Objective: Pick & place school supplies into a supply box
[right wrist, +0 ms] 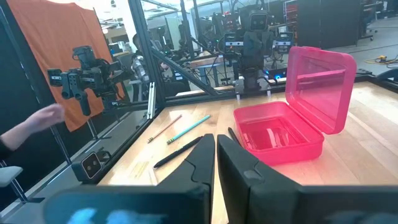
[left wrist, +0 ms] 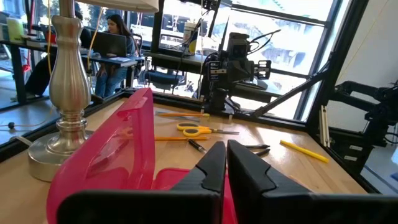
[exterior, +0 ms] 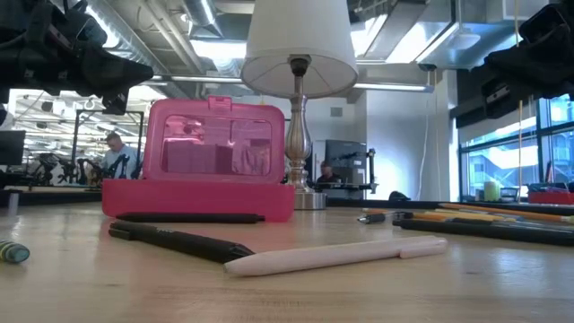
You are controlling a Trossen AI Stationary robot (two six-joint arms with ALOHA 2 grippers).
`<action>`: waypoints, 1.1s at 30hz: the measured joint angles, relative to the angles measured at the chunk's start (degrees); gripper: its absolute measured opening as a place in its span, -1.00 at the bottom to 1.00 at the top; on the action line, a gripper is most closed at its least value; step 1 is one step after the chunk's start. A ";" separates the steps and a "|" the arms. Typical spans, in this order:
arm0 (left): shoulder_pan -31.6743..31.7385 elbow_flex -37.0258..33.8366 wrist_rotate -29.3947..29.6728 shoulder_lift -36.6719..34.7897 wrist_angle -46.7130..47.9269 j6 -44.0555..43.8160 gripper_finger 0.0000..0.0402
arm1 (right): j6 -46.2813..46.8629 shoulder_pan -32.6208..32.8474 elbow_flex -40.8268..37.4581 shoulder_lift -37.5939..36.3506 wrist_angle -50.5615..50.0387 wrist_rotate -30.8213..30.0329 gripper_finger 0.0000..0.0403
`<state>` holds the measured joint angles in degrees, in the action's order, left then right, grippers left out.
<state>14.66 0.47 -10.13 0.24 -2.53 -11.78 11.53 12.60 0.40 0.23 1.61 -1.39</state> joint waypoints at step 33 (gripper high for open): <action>0.01 0.00 0.00 0.00 0.01 0.01 -0.94 | 0.02 0.01 0.02 0.02 0.00 -0.02 -0.88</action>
<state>14.67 0.47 -10.13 0.25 -2.52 -11.77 11.55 12.62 0.43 0.25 1.61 -1.41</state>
